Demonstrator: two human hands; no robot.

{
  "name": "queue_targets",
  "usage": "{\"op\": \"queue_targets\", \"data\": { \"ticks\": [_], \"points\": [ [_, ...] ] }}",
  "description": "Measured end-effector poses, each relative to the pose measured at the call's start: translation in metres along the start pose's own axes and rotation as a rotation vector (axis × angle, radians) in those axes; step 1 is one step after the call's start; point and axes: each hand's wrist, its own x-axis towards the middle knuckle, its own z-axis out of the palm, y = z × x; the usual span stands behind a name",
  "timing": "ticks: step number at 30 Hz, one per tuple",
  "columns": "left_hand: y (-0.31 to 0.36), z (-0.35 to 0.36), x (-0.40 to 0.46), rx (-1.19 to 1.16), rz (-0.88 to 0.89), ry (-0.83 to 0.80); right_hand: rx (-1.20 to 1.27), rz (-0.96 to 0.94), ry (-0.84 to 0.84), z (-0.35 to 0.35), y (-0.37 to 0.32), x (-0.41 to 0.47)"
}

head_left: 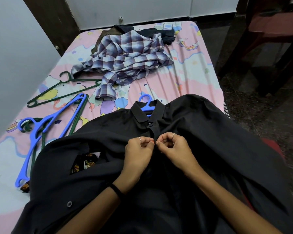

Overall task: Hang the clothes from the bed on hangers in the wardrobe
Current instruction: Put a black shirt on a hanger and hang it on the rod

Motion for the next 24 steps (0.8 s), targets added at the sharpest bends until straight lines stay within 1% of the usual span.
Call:
{"op": "queue_targets", "data": {
  "ticks": [2, 6, 13, 15, 17, 20, 24],
  "points": [
    [0.002, 0.000, -0.001, -0.002, -0.001, -0.004, -0.054, -0.044, 0.017, 0.000, -0.003, -0.002],
    [0.003, -0.002, 0.004, 0.049, -0.005, -0.078, -0.106, -0.116, 0.073, 0.004, -0.006, -0.005],
    [0.005, -0.003, 0.002, 0.260, 0.172, -0.012, -0.158, -0.183, 0.115, 0.006, -0.005, -0.006],
    [0.004, -0.003, 0.001, 0.283, 0.192, -0.014, -0.175, -0.209, 0.110, 0.007, -0.003, -0.007],
    [0.002, -0.003, 0.003, 0.276, 0.163, -0.031, -0.190, -0.229, 0.108, 0.008, -0.003, -0.008],
    [-0.002, -0.005, 0.009, 0.151, 0.074, -0.105, -0.107, -0.183, 0.086, 0.007, -0.003, -0.006],
    [0.000, -0.006, 0.010, 0.020, 0.032, -0.177, 0.169, -0.043, -0.006, 0.003, -0.008, -0.003]
  ]
}}
